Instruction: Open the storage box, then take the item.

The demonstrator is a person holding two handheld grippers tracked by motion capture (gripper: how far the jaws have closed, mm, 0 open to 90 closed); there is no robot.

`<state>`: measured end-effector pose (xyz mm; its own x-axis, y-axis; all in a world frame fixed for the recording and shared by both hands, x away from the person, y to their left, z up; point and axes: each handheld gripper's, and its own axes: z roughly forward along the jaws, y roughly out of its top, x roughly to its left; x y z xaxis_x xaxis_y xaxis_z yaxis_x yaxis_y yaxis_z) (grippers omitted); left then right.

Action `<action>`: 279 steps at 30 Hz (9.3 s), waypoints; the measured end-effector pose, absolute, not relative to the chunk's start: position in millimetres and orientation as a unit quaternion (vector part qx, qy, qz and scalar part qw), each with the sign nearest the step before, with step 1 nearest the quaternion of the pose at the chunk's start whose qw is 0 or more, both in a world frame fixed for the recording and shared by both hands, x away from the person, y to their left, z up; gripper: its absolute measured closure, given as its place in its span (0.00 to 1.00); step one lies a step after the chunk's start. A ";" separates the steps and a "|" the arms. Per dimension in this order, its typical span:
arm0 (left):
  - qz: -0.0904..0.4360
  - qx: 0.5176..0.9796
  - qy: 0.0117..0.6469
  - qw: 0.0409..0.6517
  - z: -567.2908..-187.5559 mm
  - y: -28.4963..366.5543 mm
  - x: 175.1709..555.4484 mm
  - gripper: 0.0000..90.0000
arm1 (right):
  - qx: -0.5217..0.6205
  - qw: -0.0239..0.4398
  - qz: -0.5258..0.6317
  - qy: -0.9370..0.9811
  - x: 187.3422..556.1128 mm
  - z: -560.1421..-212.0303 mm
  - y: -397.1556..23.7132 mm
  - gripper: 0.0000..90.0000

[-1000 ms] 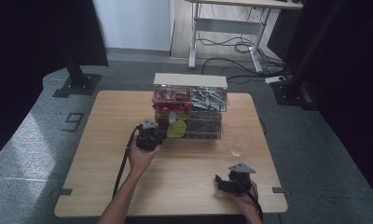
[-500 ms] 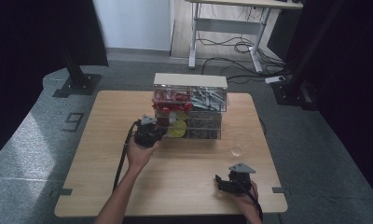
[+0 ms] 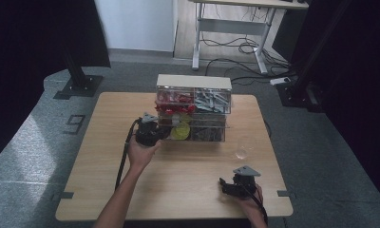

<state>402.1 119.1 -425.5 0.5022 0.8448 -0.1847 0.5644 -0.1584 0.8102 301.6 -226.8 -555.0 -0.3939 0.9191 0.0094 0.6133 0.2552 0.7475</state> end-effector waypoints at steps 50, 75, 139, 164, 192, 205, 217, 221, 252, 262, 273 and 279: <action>0.170 0.742 0.469 0.449 -400.6 108.3 415.4 1.00 | 0.509 0.228 0.343 0.756 301.5 -554.9 -226.1 0.22; 0.157 0.741 0.461 0.463 -406.2 116.1 420.8 1.00 | 0.491 0.239 0.427 0.721 311.1 -516.1 -216.6 0.45; 0.145 0.749 0.455 0.459 -404.8 112.1 427.3 1.00 | 0.473 0.232 0.446 0.724 413.2 -481.5 -163.6 0.66; 0.140 0.748 0.456 0.461 -405.6 113.9 428.1 1.00 | 0.447 0.248 0.427 0.746 428.2 -487.9 -132.2 0.63; 0.138 0.744 0.458 0.466 -407.0 114.6 427.8 1.00 | 0.457 0.261 0.438 0.729 429.3 -481.6 -142.2 0.99; 0.138 0.744 0.459 0.466 -406.6 114.7 427.7 1.00 | 0.442 0.274 0.469 0.714 415.5 -460.6 -151.1 0.99; 0.140 0.744 0.459 0.465 -406.2 114.4 428.0 1.00 | 0.437 0.268 0.492 0.703 406.2 -446.0 -160.3 0.99; 0.140 0.744 0.460 0.465 -406.1 114.3 427.9 1.00 | 0.436 0.266 0.496 0.702 403.7 -443.8 -161.9 0.99; 0.141 0.742 0.462 0.465 -406.3 113.7 427.0 1.00 | 0.432 0.277 0.510 0.690 387.0 -430.0 -185.1 0.99; 0.140 0.743 0.461 0.464 -406.4 112.8 427.3 1.00 | 0.440 0.282 0.511 0.682 384.9 -425.9 -198.6 0.99; 0.140 0.744 0.461 0.463 -406.2 112.9 427.1 1.00 | 0.448 0.290 0.511 0.674 381.5 -422.4 -213.3 0.99; 0.140 0.744 0.461 0.463 -406.2 112.8 427.1 1.00 | 0.452 0.292 0.512 0.669 380.6 -421.5 -221.0 0.99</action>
